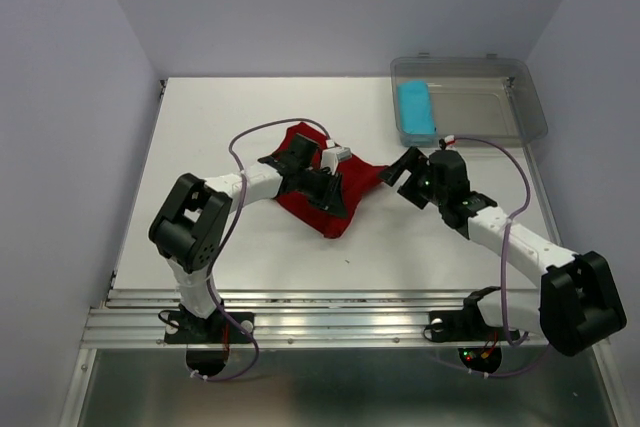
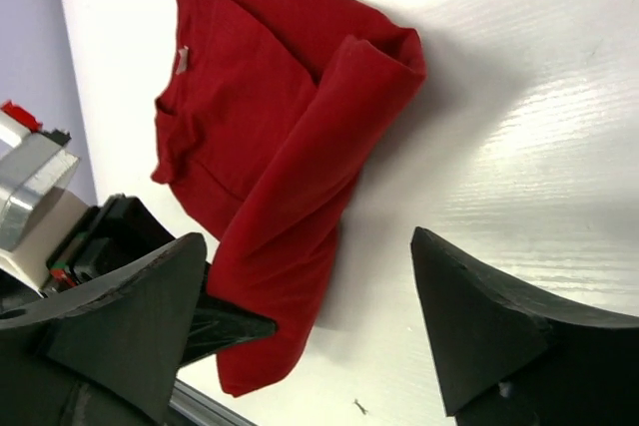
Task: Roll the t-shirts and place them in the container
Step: Roll the T-shirt to the center of the board.
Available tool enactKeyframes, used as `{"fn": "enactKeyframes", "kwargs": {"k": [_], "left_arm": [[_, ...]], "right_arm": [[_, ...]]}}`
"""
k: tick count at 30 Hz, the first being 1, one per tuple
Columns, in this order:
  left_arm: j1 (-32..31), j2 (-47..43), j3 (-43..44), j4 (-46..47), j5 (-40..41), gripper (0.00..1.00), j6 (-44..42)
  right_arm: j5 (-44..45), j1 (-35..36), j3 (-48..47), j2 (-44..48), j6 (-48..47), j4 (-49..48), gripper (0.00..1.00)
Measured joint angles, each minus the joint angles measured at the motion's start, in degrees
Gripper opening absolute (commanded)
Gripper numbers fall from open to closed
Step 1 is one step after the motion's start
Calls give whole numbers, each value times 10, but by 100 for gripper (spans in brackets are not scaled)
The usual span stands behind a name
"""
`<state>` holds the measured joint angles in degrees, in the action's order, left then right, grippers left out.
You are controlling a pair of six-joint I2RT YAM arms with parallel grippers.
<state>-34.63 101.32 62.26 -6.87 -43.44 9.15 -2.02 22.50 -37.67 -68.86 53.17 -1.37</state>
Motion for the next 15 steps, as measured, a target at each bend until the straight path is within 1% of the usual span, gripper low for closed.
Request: {"fn": "enactKeyframes", "kwargs": {"k": [1,2,3,4,5,7,8,11,15], "left_arm": [[2,6,0,5,-12,0,2],[4,12,-1,10,-24,0,4],[7,17,-2,15,-34,0,6],[10,21,-5,18,-43,0,9],[13,24,-8,19,-56,0,11],[17,30,-8,21,-68,0,14],[21,32,-8,23,-76,0,15],[30,40,-8,29,-96,0,20],[39,49,-8,30,-110,0,23]], "right_arm": [[-4,0,0,-5,-9,3,80],[-6,0,-1,-8,-16,6,72],[-9,0,-2,-13,-24,9,67],[-10,0,-6,-20,-33,12,61],[-14,0,-11,-30,-44,15,46],[-22,0,-23,-48,-60,23,33],[-28,0,-31,-65,-68,24,24],[-42,0,-46,-103,-80,25,13],[-55,2,-63,-142,-90,27,11]]}}
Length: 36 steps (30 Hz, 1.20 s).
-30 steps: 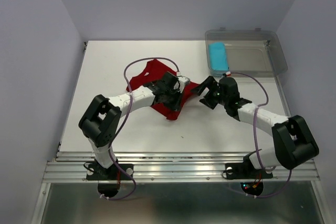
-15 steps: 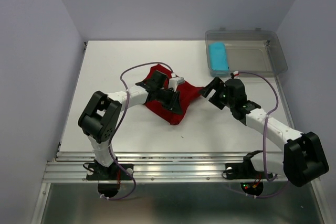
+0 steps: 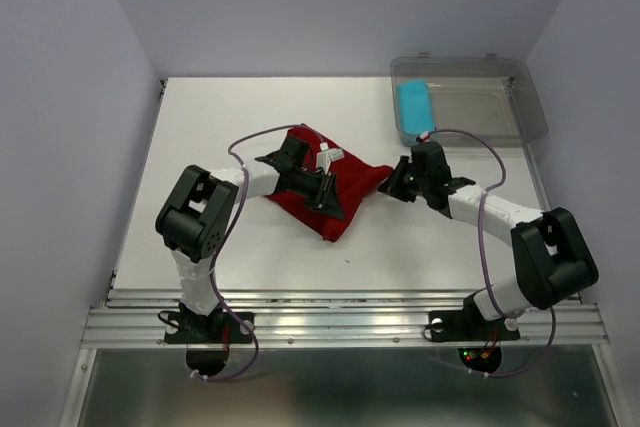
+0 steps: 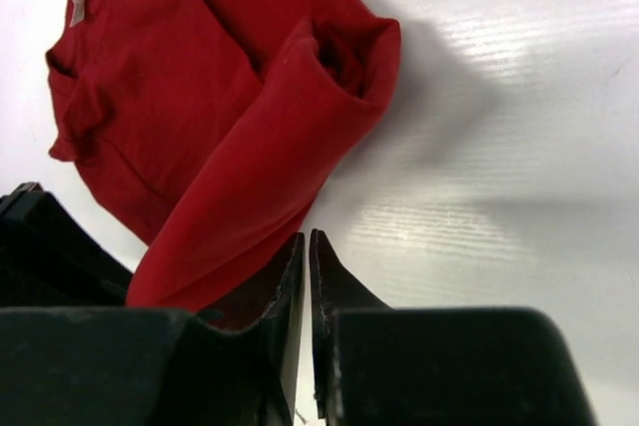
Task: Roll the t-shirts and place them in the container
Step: Roll the T-shirt to the center of the board.
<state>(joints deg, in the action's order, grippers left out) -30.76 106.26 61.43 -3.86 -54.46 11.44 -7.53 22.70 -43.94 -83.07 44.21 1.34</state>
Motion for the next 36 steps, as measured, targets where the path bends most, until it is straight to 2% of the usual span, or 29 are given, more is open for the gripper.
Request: {"fn": "enactKeyframes", "kwargs": {"k": [10,11,13,14,17,18,21,22,23,30,36], "left_arm": [[6,3,4,-6,-13,0,-2],[7,7,10,-13,-12,11,-5],[8,12,20,-21,-10,22,-10],[9,13,25,-26,-9,33,-12],[10,14,40,-42,-4,49,-23],[10,14,47,-51,-1,50,-29],[13,14,62,-70,8,63,-36],[13,14,66,-75,12,69,-39],[14,12,67,-80,16,80,-42],[20,-6,67,-99,44,81,-45],[28,-65,50,-98,88,82,-35]], "right_arm": [[-15,2,-98,-87,-18,6,11],[-16,3,-115,-103,-20,6,11],[-17,3,-134,-124,-22,5,11],[-17,3,-143,-135,-24,6,11],[-19,3,-165,-163,-26,7,11],[-19,3,-169,-168,-26,7,11],[-21,2,-187,-185,-28,7,11],[-22,3,-191,-189,-29,7,11],[-23,3,-196,-194,-29,8,11],[-33,3,-225,-212,-35,8,11],[-43,5,-238,-234,-35,8,11]]}}
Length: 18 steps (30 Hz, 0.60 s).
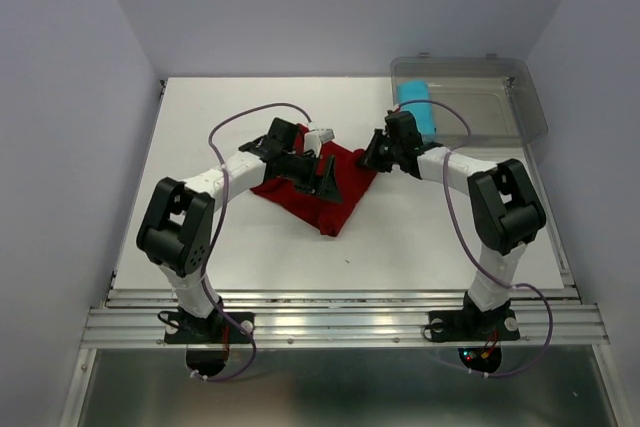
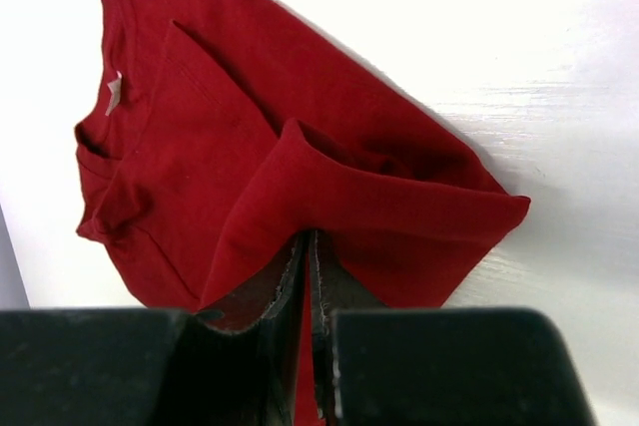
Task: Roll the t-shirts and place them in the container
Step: Roll the T-shirt to the center of the board.
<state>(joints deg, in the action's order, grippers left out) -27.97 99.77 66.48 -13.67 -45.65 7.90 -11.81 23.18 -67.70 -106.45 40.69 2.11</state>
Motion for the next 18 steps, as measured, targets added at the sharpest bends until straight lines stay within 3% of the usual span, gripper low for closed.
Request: {"fn": "enactKeyframes", "kwargs": {"k": [3,6,7,8,10,12,13,18], "left_arm": [[5,-33,-5,-1,36,80,13],[7,-57,-5,2,69,65,27],[7,-64,-5,3,77,58,31],[7,-71,-5,4,85,42,37],[3,-86,-11,14,96,19,51],[-7,-99,-23,26,98,4,66],[-12,-105,-31,34,96,0,68],[-36,-109,-73,68,88,0,93]], "right_arm": [[-3,5,-5,-16,0,0,11],[-3,12,-14,-34,0,0,11],[-3,13,-17,-39,0,0,11],[-3,14,-19,-42,0,0,11],[-3,17,-23,-50,0,0,11],[-3,18,-28,-57,0,0,11],[-3,18,-31,-61,0,-1,11],[-4,18,-39,-73,0,-4,11]]}}
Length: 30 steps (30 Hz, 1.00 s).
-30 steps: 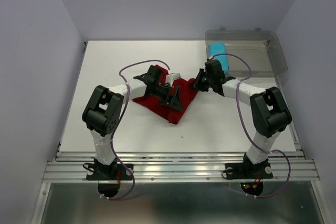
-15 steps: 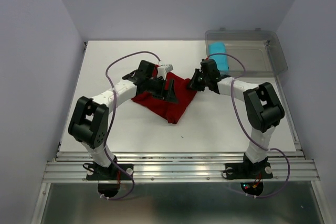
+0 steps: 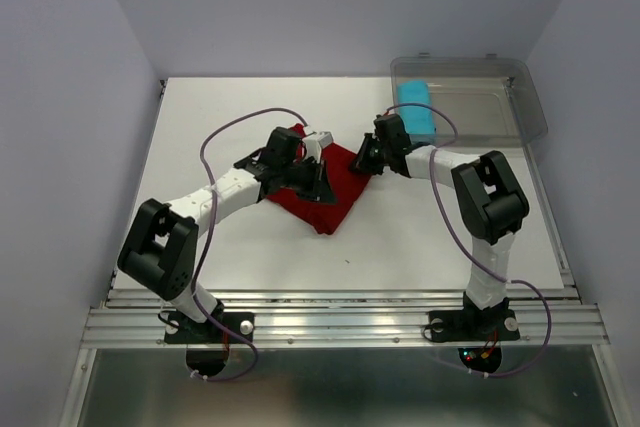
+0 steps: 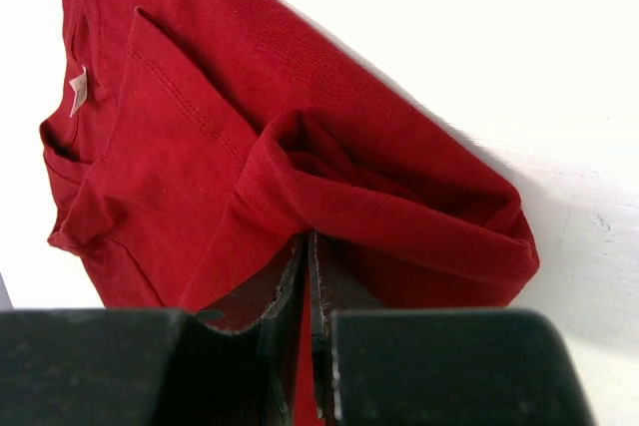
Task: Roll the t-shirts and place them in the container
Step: Roll the T-shirt to the center of the board.
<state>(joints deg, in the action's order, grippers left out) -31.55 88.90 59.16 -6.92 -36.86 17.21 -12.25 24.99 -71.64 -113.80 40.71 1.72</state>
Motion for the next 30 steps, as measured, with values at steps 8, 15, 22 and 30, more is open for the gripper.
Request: {"fn": "enactKeyframes", "kwargs": {"k": [8,15,22,30], "left_arm": [[-1,76,-26,16,37,0,12],[2,120,-37,37,41,0,20],[2,108,-37,31,44,0,19],[2,25,-43,11,54,0,19]], "right_arm": [[0,0,0,2,-5,1,13],[14,2,-10,9,-19,14,13],[35,2,-41,-7,-29,17,13],[50,2,-45,-32,-36,15,13]]}}
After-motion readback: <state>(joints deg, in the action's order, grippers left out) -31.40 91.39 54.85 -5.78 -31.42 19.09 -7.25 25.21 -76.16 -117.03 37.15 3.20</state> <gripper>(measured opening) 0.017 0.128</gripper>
